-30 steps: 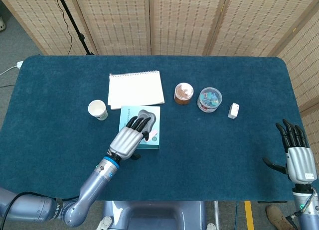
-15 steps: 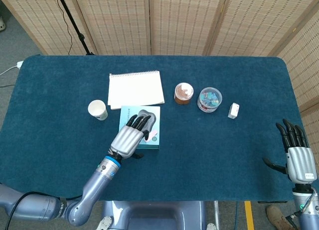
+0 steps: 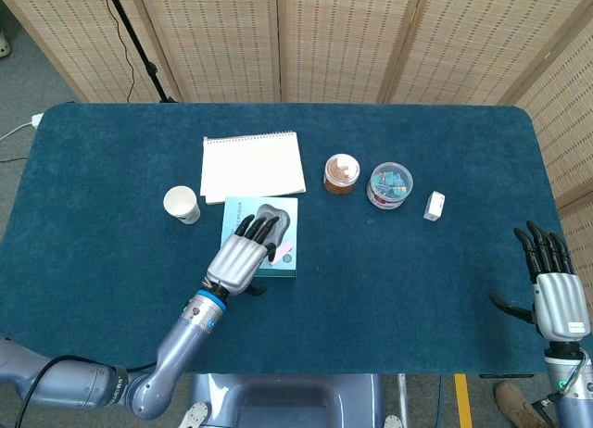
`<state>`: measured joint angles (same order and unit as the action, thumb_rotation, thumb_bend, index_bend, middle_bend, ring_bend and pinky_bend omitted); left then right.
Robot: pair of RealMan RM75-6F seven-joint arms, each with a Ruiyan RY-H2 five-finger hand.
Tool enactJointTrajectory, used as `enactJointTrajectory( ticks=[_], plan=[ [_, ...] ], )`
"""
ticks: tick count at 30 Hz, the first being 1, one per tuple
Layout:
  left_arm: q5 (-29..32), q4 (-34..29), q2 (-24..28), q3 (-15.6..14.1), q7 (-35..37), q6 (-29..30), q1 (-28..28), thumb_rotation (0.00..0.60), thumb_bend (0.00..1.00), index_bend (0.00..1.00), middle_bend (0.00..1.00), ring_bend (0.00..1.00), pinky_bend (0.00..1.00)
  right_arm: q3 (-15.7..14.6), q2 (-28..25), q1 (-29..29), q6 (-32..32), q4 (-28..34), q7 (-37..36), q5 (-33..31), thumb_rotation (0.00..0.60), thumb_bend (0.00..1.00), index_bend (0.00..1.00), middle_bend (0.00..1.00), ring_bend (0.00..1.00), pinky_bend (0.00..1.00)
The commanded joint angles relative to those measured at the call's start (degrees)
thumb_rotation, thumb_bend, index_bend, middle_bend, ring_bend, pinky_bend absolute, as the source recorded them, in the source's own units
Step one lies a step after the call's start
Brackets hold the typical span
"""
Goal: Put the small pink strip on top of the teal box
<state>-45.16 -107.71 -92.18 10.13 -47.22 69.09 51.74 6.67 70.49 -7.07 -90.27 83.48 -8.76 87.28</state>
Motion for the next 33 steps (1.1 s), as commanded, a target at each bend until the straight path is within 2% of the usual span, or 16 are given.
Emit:
enactJointTrajectory(
  ticks=[1,11,25,33],
  plan=[
    [-0.1,0.0,0.0,-0.3,-0.3,0.3,0.0,0.526,0.0,0.48,0.0,0.0,0.0,0.0,0.0,0.0,0.0,0.0,0.0,0.0,0.6,0.0,0.0,0.0,0.0,0.0],
    [-0.3,0.1,-0.1,-1.6,-0.9,0.7,0.0,0.525,0.0,0.48,0.0,0.0,0.0,0.1,-0.1,0.1,0.1,0.2,0.0,0.1,0.6,0.0,0.0,0.0,0.0,0.0],
    [0.2,0.7,-0.1,-1.9,-0.8,0.5,-0.1,0.524,0.0,0.48,0.0,0.0,0.0,0.2,-0.3,0.2,0.4,0.5,-0.3,0.1,0.6,0.0,0.0,0.0,0.0,0.0],
    [-1.5,-0.6,0.6,-3.0,-0.7,0.9,-0.5,0.521,0.0,0.48,0.0,0.0,0.0,0.2,-0.4,0.2,0.5,0.7,-0.3,0.2,0.6,0.0,0.0,0.0,0.0,0.0]
  ],
)
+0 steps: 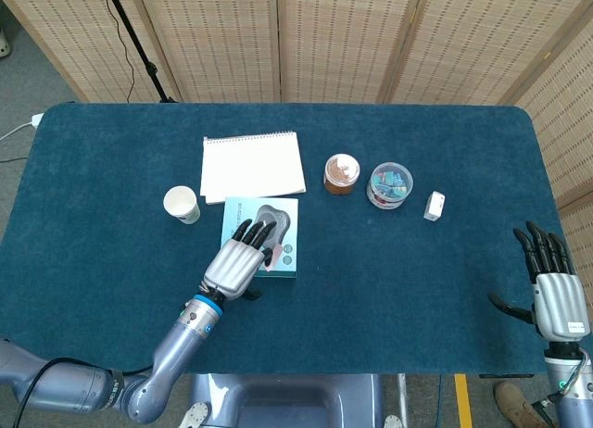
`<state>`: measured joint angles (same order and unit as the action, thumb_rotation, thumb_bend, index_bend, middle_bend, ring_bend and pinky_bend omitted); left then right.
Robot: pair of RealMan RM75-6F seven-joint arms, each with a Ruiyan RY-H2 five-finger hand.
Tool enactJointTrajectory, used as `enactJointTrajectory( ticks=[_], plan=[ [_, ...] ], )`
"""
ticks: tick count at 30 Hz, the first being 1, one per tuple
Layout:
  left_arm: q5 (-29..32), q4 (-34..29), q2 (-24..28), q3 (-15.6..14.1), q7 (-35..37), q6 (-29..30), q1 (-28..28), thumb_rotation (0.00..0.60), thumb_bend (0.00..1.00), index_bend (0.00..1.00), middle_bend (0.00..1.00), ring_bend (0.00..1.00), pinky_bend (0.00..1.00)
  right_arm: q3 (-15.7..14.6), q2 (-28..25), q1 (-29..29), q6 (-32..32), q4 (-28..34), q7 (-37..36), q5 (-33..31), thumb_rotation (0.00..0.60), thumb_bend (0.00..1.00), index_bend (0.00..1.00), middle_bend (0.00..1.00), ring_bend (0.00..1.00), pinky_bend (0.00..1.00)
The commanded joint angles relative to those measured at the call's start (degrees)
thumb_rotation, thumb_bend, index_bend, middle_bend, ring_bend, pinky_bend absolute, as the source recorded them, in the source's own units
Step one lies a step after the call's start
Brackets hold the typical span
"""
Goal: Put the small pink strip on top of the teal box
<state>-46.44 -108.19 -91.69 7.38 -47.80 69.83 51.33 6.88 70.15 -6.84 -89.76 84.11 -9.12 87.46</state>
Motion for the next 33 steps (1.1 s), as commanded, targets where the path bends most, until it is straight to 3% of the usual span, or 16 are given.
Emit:
enactJointTrajectory(
  ticks=[1,33],
  plan=[
    [-0.3,-0.2,0.1,-0.3,-0.1,0.2,-0.2,0.521,0.0,0.48,0.0,0.0,0.0,0.0,0.0,0.0,0.0,0.0,0.0,0.0,0.6,0.0,0.0,0.0,0.0,0.0],
    [-1.1,-1.2,1.0,-0.7,0.0,-0.5,-0.4,0.518,0.0,0.48,0.0,0.0,0.0,0.1,-0.1,0.1,0.4,0.3,0.1,0.0,0.6,0.0,0.0,0.0,0.0,0.0]
  ],
)
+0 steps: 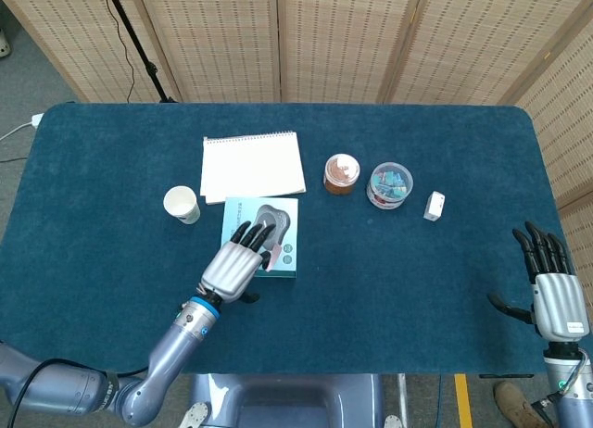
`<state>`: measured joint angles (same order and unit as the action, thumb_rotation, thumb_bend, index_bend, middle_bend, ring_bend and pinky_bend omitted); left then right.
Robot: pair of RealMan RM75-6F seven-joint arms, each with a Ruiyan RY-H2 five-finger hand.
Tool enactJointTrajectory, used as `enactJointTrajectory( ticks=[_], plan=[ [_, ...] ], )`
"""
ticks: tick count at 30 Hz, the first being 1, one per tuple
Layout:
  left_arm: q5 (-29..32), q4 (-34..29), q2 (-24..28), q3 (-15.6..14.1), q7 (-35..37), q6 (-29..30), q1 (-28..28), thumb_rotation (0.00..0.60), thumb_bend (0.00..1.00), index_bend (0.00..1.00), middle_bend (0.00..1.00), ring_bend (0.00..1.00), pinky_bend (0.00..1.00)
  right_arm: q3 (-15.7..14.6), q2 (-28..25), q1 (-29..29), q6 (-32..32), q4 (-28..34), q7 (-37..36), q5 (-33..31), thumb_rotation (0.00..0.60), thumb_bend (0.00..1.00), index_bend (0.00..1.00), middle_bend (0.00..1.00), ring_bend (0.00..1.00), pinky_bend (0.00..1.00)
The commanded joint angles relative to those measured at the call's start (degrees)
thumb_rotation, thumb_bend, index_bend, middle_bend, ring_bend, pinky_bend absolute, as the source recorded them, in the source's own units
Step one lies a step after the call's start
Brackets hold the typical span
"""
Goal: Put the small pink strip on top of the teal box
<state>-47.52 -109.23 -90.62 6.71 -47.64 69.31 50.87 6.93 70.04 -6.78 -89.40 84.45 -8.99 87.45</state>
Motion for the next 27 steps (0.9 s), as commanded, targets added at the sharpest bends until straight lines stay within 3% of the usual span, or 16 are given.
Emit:
enactJointTrajectory(
  ticks=[1,14,27],
  plan=[
    [0.0,-0.2,-0.1,-0.1,-0.2,0.0,0.1,0.518,0.0,0.48,0.0,0.0,0.0,0.0,0.0,0.0,0.0,0.0,0.0,0.0,0.6,0.0,0.0,0.0,0.0,0.0],
    [-0.1,-1.3,1.2,0.5,0.6,0.4,-0.3,0.516,0.0,0.48,0.0,0.0,0.0,0.0,-0.1,0.0,0.1,0.0,-0.1,0.0,0.6,0.0,0.0,0.0,0.0,0.0],
    [-4.2,-6.1,8.2,1.5,5.9,1.4,-2.7,0.507,0.0,0.44,0.0,0.0,0.0,-0.2,0.0,0.0,0.2,0.2,0.2,0.3,0.6,0.0,0.0,0.0,0.0,0.0]
  ],
)
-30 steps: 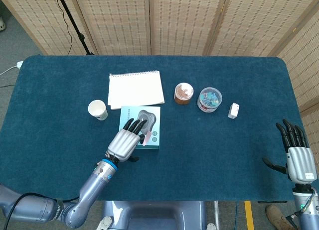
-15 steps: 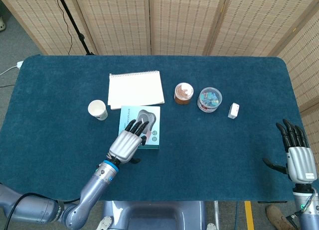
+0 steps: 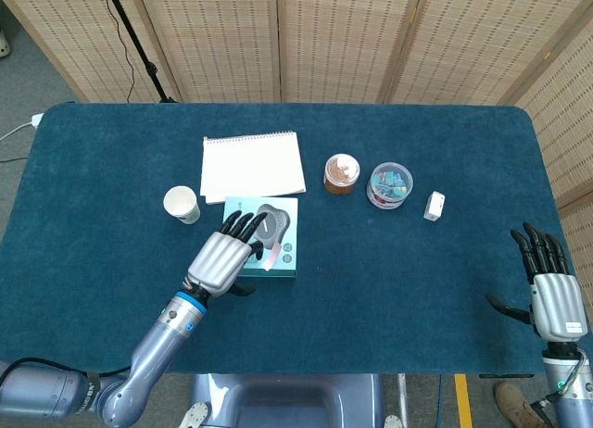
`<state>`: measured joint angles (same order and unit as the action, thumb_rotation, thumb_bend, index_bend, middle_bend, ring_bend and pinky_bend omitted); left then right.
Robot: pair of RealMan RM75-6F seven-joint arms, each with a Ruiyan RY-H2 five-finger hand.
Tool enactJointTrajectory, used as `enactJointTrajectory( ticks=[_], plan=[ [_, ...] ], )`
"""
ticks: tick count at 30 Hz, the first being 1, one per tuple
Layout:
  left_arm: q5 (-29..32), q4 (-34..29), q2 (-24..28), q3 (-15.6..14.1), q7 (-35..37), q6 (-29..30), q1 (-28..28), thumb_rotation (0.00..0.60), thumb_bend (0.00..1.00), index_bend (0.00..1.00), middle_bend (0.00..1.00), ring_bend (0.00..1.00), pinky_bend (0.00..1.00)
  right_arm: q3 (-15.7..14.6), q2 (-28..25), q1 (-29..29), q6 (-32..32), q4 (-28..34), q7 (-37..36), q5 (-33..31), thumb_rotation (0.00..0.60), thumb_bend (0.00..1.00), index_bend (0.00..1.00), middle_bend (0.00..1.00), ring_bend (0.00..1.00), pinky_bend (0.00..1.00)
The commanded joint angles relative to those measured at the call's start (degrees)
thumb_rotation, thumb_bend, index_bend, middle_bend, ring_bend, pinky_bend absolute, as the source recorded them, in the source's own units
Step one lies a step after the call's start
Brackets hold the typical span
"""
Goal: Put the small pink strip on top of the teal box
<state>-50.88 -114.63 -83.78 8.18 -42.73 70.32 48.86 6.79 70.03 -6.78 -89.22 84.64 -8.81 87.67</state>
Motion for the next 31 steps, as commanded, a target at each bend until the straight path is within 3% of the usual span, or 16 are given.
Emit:
enactJointTrajectory(
  ticks=[1,8,13,16,20,31],
  plan=[
    [-1.3,-0.8,2.0,-0.1,1.4,0.4,-1.0,0.506,0.0,0.43,0.0,0.0,0.0,0.0,0.0,0.0,0.0,0.1,0.1,0.1,0.6,0.0,0.0,0.0,0.0,0.0],
    [-4.7,-0.5,5.8,-2.3,4.5,0.8,-3.7,0.501,0.0,0.38,0.0,0.0,0.0,0.0,0.0,0.1,-0.2,0.2,0.2,0.1,0.6,0.0,0.0,0.0,0.0,0.0],
    [-14.2,2.9,12.0,-6.9,14.6,4.9,-11.0,0.499,0.0,0.33,0.0,0.0,0.0,-0.1,-0.3,0.2,-0.4,0.6,0.2,0.4,0.6,0.0,0.0,0.0,0.0,0.0],
    [-17.6,4.7,14.2,-8.9,18.8,7.3,-14.6,0.503,0.0,0.24,0.0,0.0,0.0,-0.2,-0.4,0.2,-0.6,1.0,0.6,0.7,0.6,0.0,0.0,0.0,0.0,0.0],
    [-20.5,7.1,17.3,-11.6,24.1,10.8,-20.2,0.593,0.0,0.02,0.0,0.0,0.0,-0.4,-0.7,0.4,-1.0,1.4,1.0,1.2,0.6,0.0,0.0,0.0,0.0,0.0],
    [-26.5,16.2,19.1,-15.6,40.3,21.3,-34.6,0.6,0.0,0.0,0.0,0.0,0.0,-1.2,-1.7,0.8,-1.3,3.0,1.9,2.3,0.6,0.0,0.0,0.0,0.0,0.0]
  ],
)
